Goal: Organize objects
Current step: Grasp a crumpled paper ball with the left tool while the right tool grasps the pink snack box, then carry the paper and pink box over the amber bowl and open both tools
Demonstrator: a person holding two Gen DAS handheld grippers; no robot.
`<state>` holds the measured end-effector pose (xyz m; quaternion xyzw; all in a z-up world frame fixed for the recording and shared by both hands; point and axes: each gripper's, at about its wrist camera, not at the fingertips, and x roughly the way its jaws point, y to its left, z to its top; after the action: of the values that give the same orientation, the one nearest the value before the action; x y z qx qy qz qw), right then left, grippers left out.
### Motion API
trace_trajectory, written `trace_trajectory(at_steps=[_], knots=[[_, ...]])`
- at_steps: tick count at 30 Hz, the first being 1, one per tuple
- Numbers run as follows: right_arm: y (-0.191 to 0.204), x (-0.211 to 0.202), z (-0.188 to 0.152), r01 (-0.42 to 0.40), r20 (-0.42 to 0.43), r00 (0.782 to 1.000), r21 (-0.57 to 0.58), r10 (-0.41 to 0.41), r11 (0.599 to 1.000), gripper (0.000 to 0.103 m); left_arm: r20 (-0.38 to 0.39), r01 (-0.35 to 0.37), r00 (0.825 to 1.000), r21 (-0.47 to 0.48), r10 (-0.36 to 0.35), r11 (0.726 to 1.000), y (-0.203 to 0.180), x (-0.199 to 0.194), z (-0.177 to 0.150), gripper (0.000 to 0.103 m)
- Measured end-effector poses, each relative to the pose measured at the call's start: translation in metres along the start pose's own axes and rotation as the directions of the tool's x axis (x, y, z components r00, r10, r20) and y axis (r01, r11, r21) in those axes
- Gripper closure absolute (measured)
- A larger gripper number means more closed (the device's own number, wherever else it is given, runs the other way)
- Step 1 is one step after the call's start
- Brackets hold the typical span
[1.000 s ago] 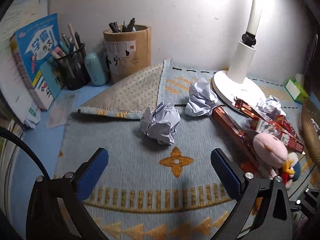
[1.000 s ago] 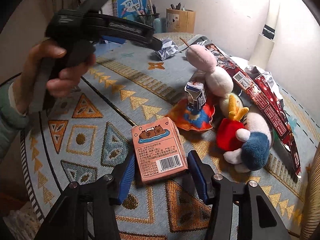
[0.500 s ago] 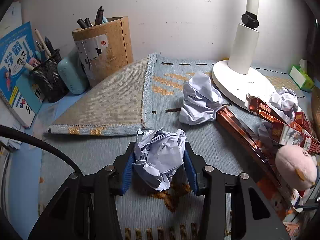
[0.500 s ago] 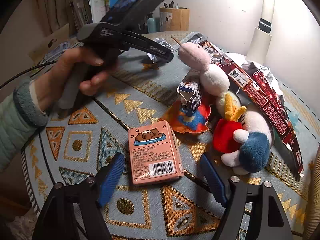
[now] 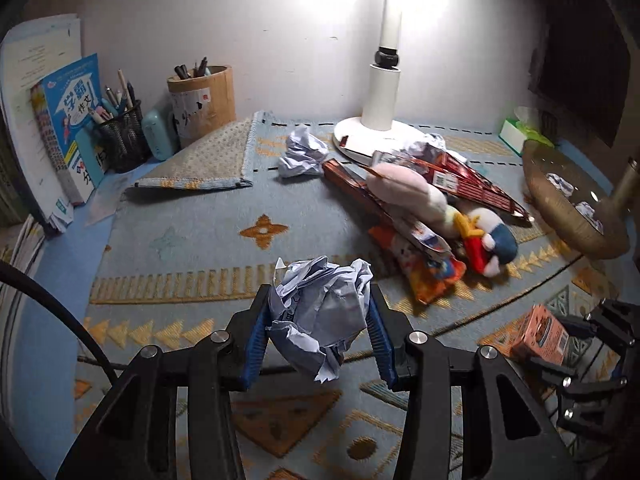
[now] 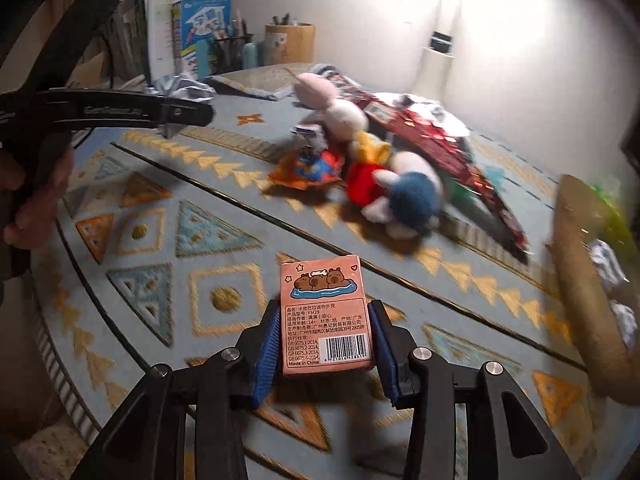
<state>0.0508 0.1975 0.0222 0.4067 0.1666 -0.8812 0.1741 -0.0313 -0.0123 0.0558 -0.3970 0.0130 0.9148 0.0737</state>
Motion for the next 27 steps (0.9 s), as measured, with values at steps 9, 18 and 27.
trace_trajectory(at_steps=[9,18,27], knots=[[-0.077,-0.026,-0.062,-0.005,-0.058,0.998,0.250,0.020,0.968,0.060,-0.072,0.046,0.997,0.086,-0.039,0.995,-0.075,0.018,-0.043,0.061],[-0.058,-0.020,-0.069,0.020,0.007,1.000,0.245,-0.022,0.969,0.014,-0.041,-0.021,0.999,0.157,0.028,0.987,-0.086,0.014,-0.048,0.060],[-0.050,-0.065,-0.058,0.055,0.153,0.984,0.225,-0.091,0.973,0.064,-0.007,0.025,1.000,0.182,-0.024,0.983,-0.110,-0.006,-0.030,0.061]])
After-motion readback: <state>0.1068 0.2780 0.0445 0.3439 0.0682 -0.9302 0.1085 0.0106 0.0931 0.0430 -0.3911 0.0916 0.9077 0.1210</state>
